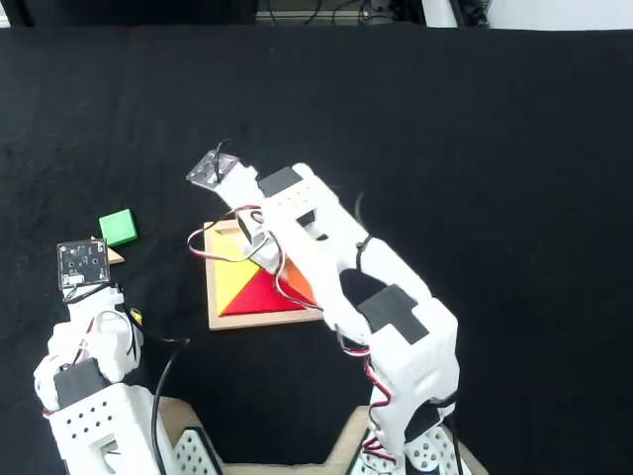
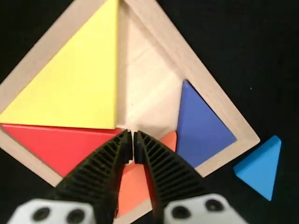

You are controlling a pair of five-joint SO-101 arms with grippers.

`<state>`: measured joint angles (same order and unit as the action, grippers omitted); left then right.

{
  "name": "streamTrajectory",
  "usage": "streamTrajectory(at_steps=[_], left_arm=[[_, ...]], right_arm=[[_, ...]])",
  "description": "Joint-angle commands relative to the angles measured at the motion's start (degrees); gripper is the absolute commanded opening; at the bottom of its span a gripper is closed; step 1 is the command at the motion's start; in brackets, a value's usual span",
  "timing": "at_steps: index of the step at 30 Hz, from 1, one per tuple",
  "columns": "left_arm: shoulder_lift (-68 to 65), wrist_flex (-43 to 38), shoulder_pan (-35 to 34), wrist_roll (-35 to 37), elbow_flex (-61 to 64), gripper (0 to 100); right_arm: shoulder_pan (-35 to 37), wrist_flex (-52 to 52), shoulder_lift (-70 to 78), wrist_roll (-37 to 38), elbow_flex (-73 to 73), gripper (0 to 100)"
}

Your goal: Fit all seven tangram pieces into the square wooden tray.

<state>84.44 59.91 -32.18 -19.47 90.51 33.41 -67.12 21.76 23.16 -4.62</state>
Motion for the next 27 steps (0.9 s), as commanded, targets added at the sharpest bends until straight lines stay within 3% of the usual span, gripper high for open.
streamTrajectory(at_steps=[1, 12, 19, 27], left_arm=[[0.26, -1.05, 0.66, -0.26, -0.31, 18], [0.26, -1.05, 0.66, -0.26, -0.31, 18], [0.26, -1.05, 0.66, -0.26, -0.31, 18], [0.26, -1.05, 0.66, -0.26, -0.31, 18]], right_arm=[[-1.14, 0.44, -0.66, -0.18, 2.68, 1.1], [-1.49, 2.55, -0.22, -0.18, 1.80, 1.1], [-5.36, 2.11, -0.22, -0.18, 1.71, 1.1], [-2.81, 0.35, -1.63, -0.18, 1.98, 1.1]])
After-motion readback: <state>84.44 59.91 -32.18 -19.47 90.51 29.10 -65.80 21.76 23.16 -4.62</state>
